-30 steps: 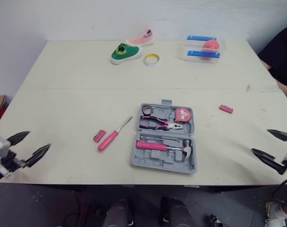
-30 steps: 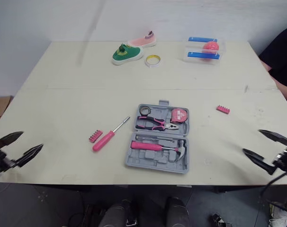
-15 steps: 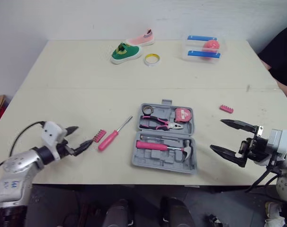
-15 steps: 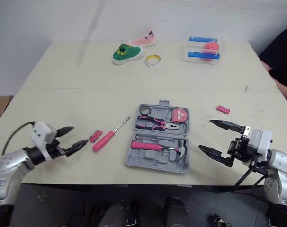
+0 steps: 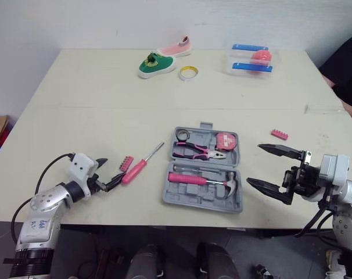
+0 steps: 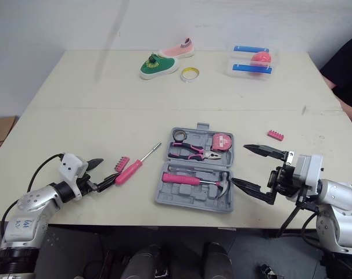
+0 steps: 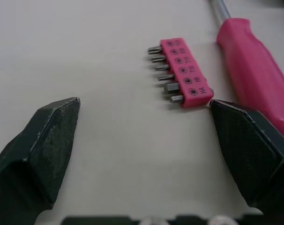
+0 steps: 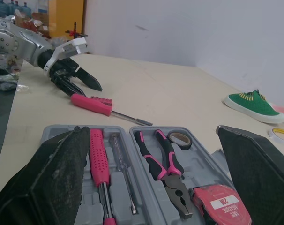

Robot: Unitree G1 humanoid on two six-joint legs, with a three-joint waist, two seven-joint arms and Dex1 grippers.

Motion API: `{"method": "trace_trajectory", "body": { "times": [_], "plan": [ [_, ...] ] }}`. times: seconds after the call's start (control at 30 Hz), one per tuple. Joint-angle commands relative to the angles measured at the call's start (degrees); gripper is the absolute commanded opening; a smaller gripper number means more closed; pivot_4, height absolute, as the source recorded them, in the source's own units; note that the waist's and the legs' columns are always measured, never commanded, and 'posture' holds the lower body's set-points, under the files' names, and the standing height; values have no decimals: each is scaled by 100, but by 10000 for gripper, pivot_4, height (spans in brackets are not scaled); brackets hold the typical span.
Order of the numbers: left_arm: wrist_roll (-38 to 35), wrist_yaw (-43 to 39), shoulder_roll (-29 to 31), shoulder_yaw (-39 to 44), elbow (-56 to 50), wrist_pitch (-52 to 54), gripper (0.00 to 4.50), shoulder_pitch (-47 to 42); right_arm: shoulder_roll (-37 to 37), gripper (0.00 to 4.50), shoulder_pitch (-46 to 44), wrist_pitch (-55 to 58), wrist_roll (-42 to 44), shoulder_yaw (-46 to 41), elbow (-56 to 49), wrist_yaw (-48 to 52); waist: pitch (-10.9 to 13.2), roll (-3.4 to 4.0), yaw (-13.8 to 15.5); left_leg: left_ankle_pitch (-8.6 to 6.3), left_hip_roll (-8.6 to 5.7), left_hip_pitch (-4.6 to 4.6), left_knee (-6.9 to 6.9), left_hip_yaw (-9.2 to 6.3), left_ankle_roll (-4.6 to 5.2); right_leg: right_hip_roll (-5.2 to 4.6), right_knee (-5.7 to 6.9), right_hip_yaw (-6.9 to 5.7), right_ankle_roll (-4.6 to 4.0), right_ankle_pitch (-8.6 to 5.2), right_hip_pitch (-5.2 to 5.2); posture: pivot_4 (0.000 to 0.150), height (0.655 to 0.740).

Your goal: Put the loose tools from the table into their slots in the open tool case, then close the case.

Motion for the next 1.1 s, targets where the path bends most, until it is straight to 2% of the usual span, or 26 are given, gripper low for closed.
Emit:
{"method": "trace_trajectory", "body": {
  "times": [0.03,0.2,0.53,0.8,0.83,0.9,1.1],
  "plan": [
    [-49,-65,-30,1,-20,-77,44876,-1,-37,45000,-44,24,132,-56,-230,-30,0,0,-10,1,0,0,1,0,1,0,1,-2,0,0,0,1500,7400],
    [-262,73,-226,120,-160,158,44876,-4,-40,45000,-68,58,132,-70,-215,-29,0,0,-3,4,0,2,7,2,6,-1,13,-2,0,0,1,1500,7400],
    [137,791,-603,-203,11,425,44876,-279,25,45000,-187,24,102,-4,-70,19,-1,-1,44,9,-3,7,11,-1,17,-5,26,0,1,1,4,1500,7400],
    [238,767,-614,-402,102,727,44876,-347,44,45000,-269,0,83,65,-17,54,-2,0,81,11,-3,10,11,-1,16,-4,29,-4,1,1,4,1500,7400],
    [228,745,-621,-423,96,770,39613,-329,43,45000,-279,4,85,68,-15,53,-2,0,84,10,-3,10,11,-1,16,-4,29,-3,1,1,4,1500,7400],
    [180,665,-629,-493,-13,910,33227,-179,38,45000,-274,-6,85,52,-23,52,-3,1,83,10,-3,11,10,-1,16,-4,29,-3,1,1,4,1500,7400],
    [240,679,-694,-469,-39,709,8157,-38,20,45000,-207,8,94,11,-73,27,-11,14,108,9,-4,11,11,1,16,-6,25,0,1,1,5,1500,7400]
  ]
}}
